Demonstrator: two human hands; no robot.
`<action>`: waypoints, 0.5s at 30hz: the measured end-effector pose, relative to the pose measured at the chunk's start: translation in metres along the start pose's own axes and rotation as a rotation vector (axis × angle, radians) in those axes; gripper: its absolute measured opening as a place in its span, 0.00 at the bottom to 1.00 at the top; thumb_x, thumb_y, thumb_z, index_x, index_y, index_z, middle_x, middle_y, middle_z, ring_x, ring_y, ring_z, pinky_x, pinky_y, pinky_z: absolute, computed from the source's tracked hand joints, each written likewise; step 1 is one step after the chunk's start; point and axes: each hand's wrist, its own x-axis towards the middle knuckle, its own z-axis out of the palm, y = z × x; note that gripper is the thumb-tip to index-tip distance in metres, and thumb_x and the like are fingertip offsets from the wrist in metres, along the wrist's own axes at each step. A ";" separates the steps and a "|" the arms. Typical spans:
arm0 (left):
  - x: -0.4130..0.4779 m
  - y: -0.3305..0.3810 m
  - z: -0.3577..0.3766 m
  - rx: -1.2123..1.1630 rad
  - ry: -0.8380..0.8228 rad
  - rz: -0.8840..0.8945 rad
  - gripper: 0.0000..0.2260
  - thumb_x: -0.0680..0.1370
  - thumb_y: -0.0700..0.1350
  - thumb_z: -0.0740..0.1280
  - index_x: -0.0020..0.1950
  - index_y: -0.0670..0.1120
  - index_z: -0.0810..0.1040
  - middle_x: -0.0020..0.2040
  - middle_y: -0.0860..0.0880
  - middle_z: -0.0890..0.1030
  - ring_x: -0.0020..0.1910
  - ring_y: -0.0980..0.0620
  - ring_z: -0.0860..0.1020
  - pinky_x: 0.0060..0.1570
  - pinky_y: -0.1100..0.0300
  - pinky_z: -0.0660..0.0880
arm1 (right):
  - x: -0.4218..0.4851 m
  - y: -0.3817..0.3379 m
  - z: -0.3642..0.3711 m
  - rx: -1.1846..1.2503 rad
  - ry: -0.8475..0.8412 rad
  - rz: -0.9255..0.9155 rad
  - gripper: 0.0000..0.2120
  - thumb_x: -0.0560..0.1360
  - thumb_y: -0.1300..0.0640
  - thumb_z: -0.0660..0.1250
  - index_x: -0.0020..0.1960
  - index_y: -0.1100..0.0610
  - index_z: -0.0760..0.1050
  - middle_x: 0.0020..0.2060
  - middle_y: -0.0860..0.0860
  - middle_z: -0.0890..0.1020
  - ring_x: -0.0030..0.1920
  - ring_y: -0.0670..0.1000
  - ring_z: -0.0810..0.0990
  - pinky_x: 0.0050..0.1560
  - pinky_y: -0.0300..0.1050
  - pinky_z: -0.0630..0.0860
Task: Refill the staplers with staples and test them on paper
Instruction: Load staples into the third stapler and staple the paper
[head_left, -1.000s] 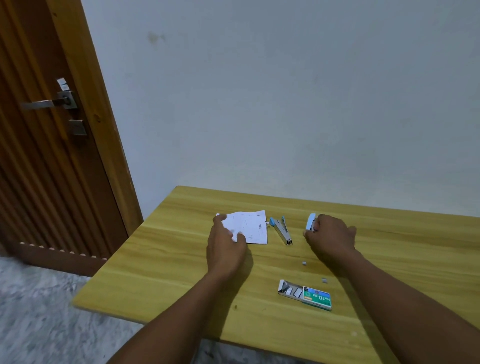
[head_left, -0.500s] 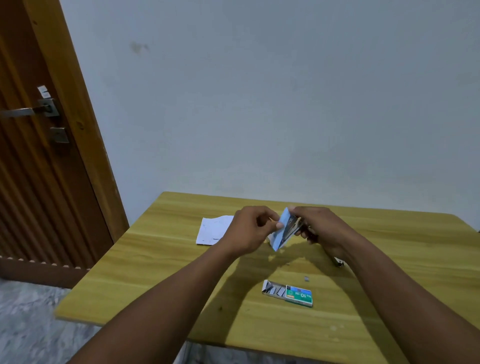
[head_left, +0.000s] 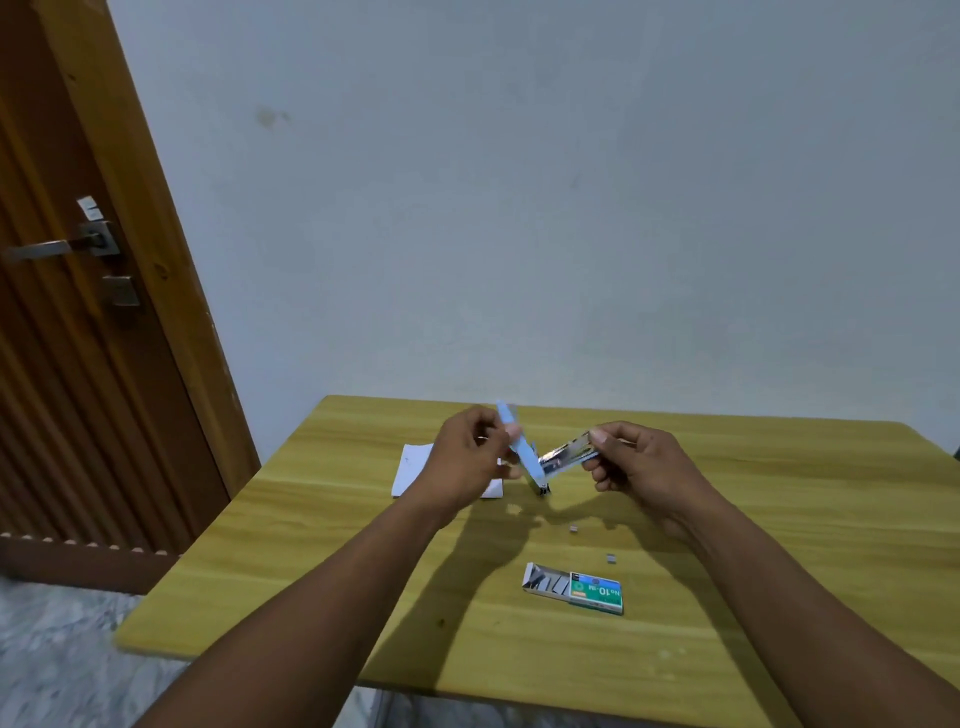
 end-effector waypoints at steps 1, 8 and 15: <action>0.000 0.003 -0.005 -0.080 0.052 -0.014 0.05 0.82 0.39 0.67 0.54 0.37 0.75 0.47 0.38 0.82 0.37 0.50 0.83 0.40 0.57 0.83 | 0.000 0.001 -0.002 0.094 0.042 0.011 0.07 0.79 0.59 0.67 0.50 0.64 0.80 0.37 0.61 0.82 0.33 0.51 0.79 0.37 0.42 0.80; -0.003 0.004 -0.007 -0.281 0.185 -0.119 0.11 0.80 0.39 0.69 0.62 0.43 0.74 0.53 0.37 0.82 0.41 0.45 0.84 0.40 0.55 0.84 | -0.001 0.012 0.006 0.414 0.128 -0.025 0.09 0.78 0.60 0.68 0.54 0.66 0.79 0.40 0.61 0.82 0.38 0.53 0.81 0.45 0.44 0.84; -0.006 0.006 -0.024 0.450 -0.118 0.089 0.11 0.73 0.50 0.77 0.52 0.52 0.80 0.53 0.53 0.83 0.50 0.54 0.82 0.44 0.64 0.78 | -0.002 0.011 -0.004 0.228 -0.004 -0.075 0.10 0.76 0.60 0.68 0.53 0.66 0.80 0.38 0.60 0.83 0.38 0.55 0.79 0.42 0.43 0.83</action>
